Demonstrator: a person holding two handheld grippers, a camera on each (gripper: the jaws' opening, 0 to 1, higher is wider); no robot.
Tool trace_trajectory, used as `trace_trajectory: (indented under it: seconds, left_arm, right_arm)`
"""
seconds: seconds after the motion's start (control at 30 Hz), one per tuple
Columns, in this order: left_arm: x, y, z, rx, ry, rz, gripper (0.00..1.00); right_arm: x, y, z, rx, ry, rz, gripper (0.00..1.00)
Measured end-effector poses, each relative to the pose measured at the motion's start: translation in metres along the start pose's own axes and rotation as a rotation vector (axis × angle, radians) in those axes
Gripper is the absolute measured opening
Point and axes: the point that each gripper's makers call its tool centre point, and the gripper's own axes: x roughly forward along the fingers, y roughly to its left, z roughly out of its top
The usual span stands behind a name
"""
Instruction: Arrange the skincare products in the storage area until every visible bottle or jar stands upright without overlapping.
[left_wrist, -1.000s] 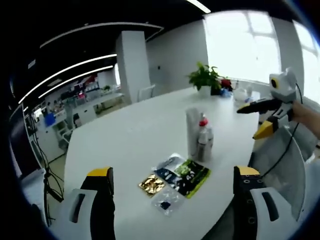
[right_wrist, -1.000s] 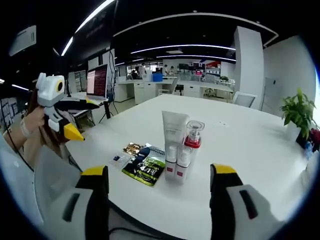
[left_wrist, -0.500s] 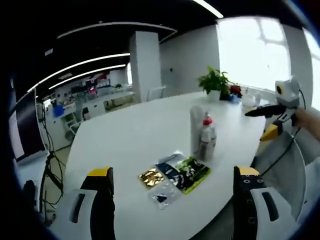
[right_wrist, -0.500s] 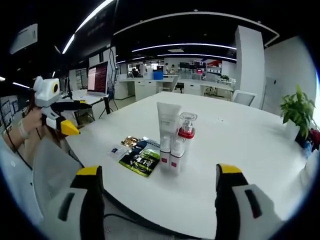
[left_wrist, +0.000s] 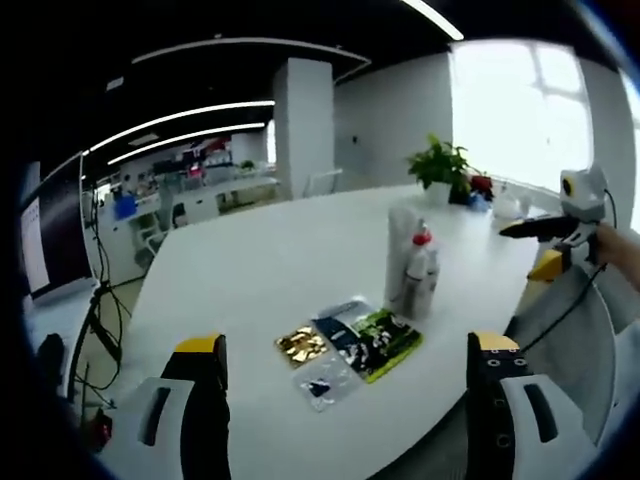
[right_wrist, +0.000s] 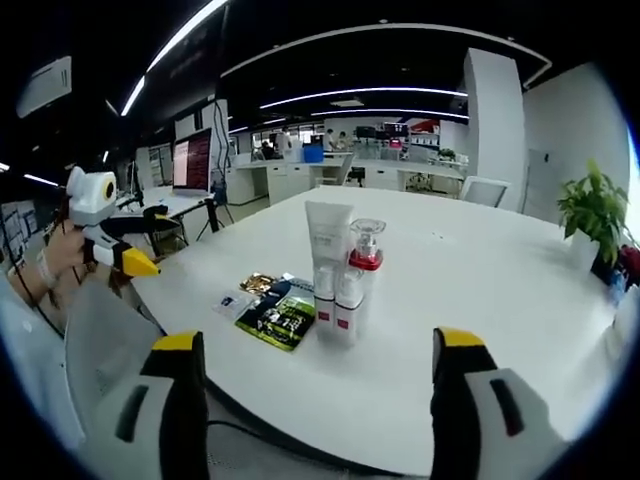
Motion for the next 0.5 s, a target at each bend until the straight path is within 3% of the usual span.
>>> trace_trajectory:
  seconds: [0.5]
  left_arm:
    - [0.0005,0.0001,0.0004,-0.014,-0.003,-0.001,0.97]
  right_arm:
    - [0.0016,0.0015,0.0016,0.001,-0.002,0.008,0.94]
